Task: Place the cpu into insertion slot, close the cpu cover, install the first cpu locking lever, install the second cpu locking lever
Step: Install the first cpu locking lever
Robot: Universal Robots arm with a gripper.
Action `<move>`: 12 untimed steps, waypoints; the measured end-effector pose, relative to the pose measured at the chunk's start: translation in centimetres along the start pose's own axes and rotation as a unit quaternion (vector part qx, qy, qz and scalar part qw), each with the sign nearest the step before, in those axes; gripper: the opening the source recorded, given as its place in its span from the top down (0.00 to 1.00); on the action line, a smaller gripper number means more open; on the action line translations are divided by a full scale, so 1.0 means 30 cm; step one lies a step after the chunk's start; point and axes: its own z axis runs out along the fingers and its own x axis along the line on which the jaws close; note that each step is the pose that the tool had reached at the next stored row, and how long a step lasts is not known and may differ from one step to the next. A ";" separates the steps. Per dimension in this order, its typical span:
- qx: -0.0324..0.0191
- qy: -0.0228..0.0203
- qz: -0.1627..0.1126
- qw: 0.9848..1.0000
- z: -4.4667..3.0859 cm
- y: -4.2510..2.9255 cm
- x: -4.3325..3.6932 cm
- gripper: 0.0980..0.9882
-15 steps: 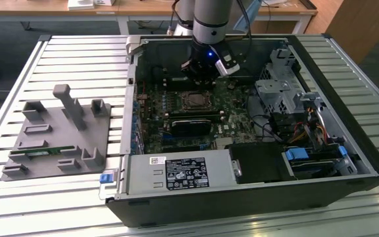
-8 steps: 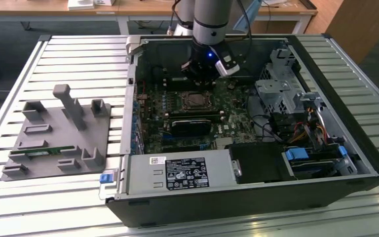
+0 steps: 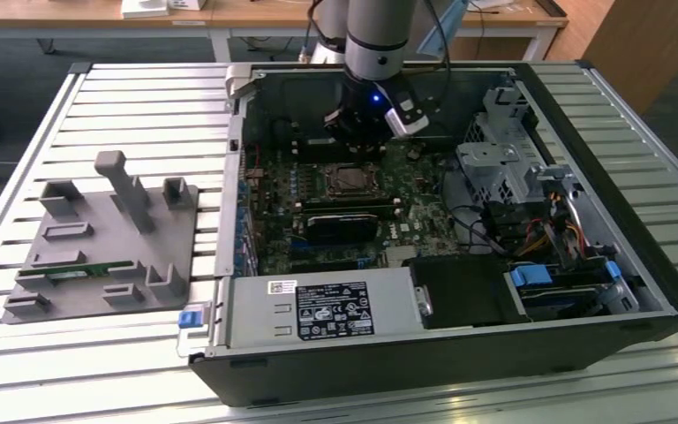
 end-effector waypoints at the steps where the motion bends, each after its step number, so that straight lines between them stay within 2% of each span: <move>1: 0.000 0.000 0.000 1.000 -0.007 0.000 0.000 0.99; 4: 0.001 0.000 0.000 1.000 -0.025 0.001 0.000 0.99; 12: 0.001 0.000 0.000 1.000 -0.026 -0.005 0.000 0.99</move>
